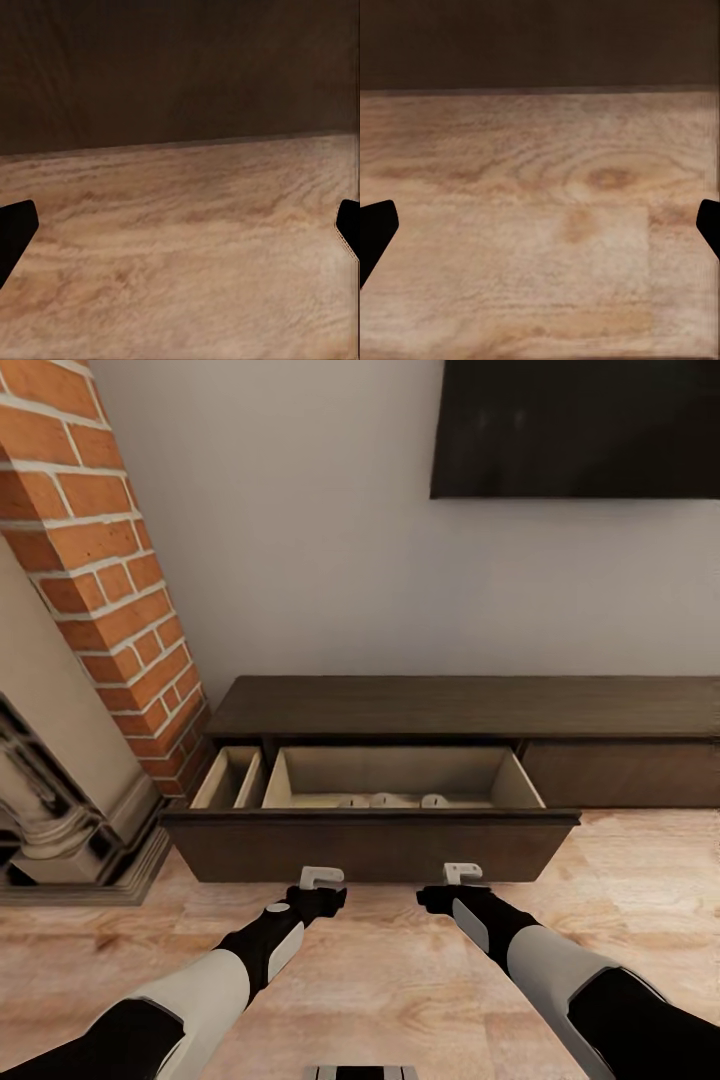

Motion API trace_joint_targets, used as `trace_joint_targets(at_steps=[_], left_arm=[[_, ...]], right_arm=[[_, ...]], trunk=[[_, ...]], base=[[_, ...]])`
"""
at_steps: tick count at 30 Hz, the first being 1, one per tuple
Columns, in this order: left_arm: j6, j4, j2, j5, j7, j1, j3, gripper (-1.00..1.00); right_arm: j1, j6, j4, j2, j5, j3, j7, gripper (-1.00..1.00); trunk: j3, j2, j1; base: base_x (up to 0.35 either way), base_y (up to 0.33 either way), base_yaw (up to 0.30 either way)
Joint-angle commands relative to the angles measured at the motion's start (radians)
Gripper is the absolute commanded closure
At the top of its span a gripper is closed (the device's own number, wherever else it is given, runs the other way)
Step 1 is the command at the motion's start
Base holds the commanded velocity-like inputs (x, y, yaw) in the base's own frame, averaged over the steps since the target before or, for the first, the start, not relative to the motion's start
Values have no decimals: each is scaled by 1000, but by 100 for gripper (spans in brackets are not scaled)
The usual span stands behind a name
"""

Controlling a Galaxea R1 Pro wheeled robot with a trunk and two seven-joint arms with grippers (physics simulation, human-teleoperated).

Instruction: Place each of the two pumpkins and all three candles from the living room inside a cabinet in the living room (use any cabinet), then make sure every cabinet is closed, and position the cauldron so it is next to a table in the living room.

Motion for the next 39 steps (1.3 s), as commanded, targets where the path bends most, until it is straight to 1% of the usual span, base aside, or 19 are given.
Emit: trace_joint_targets(at_steps=[1, 4, 6, 20, 31, 39], left_arm=[[-5, 1, 0, 6, -1, -1, -3, -100], [-41, 2, 0, 7, -1, -1, -3, -100], [-47, 2, 0, 7, -1, -1, -3, -100], [-53, 2, 0, 7, 1, -1, -3, -100], [-54, 2, 0, 7, 1, 0, -3, -100], [-55, 2, 0, 7, 1, -1, -3, -100]], right_arm=[[0, 5, -2, -1, -9, 8, -7, -100], [0, 5, -2, -2, -10, 8, -7, -100], [0, 5, -2, -2, -10, 8, -7, -100], [0, 3, -2, -2, -12, 8, -7, -100], [0, 3, -2, -2, -12, 8, -7, -100], [0, 3, -1, -2, -12, 8, -7, -100]], trunk=[[0, 0, 0], [1, 0, 0], [1, 0, 0], [1, 0, 0], [1, 0, 0], [1, 0, 0]], base=[[0, 0, -111], [0, 0, -50], [0, 0, -15], [3, 0, -2], [225, 44, 0], [35, 3, 0]])
